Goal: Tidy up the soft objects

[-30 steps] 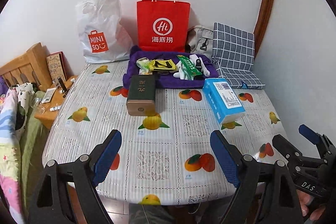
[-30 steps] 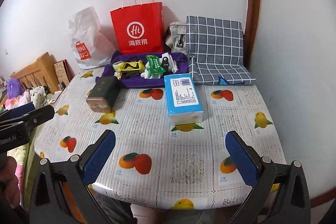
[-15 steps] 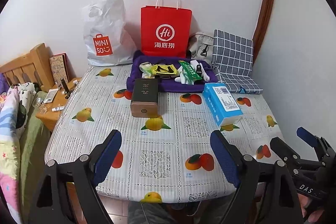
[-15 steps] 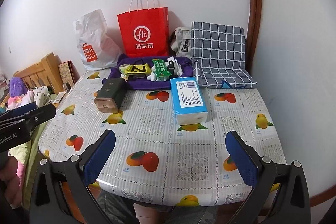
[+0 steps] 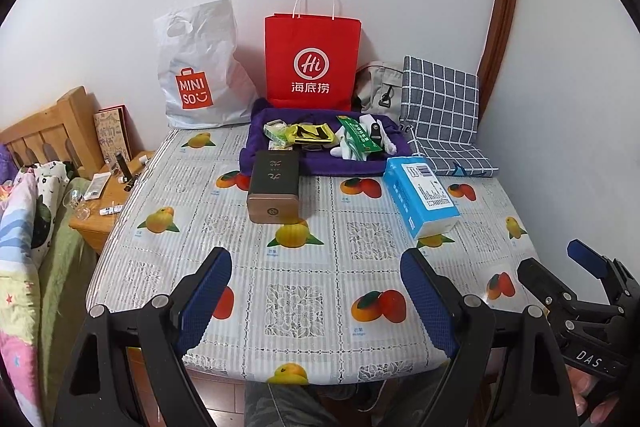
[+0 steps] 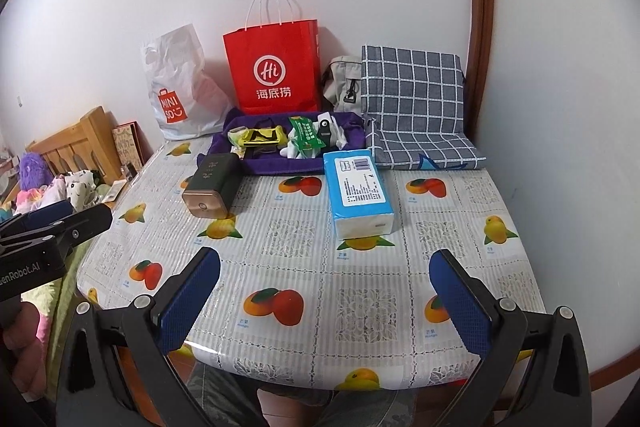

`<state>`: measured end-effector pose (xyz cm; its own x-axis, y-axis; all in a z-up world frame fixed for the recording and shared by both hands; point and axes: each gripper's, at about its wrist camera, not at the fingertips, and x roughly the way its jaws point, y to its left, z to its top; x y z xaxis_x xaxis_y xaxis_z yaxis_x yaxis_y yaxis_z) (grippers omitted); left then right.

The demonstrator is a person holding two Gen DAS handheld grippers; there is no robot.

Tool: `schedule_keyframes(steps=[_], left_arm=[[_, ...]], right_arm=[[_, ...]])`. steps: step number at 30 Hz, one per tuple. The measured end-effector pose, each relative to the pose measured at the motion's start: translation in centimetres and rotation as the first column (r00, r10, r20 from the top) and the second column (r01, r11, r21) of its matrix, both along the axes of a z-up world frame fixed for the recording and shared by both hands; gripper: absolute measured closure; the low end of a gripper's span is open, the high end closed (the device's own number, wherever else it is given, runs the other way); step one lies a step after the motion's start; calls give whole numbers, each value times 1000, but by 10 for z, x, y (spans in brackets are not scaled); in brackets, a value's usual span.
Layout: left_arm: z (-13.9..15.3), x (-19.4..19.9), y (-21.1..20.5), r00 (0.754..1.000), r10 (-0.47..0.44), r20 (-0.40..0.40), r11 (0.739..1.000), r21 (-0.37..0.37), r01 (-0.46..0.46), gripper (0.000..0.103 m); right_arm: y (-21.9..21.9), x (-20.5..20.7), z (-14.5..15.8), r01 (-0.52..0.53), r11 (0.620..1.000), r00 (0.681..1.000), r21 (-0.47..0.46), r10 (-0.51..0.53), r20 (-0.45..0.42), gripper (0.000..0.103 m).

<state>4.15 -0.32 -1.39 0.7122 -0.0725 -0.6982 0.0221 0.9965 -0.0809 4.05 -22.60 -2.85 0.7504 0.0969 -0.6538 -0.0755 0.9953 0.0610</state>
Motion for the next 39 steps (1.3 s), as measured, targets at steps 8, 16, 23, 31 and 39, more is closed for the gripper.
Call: schedule_keyframes(steps=[8,16,23,31,39], left_arm=[[1,-3,-2,1000,-3,-1,1000,0,3,17],[1,-3,-3,1000,-1,2,1000,0,1,17],[1,-2,-3,1000,0,1,1000,1,0,17],[1,-3,-3,1000,-2,1,1000,2,2,17],[1,-3,-3,1000,0,1,1000,1,0,17]], right_arm=[[0,-1,1,0,1000,1000,2,0,3,0],[0,-2,2,-4,1000,1000,3,4,6,0],[-1,-2,2,-3,1000,1000,4,3,5,0],[-1,-4,3,-2,1000,1000,5,2,10,0],[-1,-4,3,-3,1000,1000,5,3,11,0]])
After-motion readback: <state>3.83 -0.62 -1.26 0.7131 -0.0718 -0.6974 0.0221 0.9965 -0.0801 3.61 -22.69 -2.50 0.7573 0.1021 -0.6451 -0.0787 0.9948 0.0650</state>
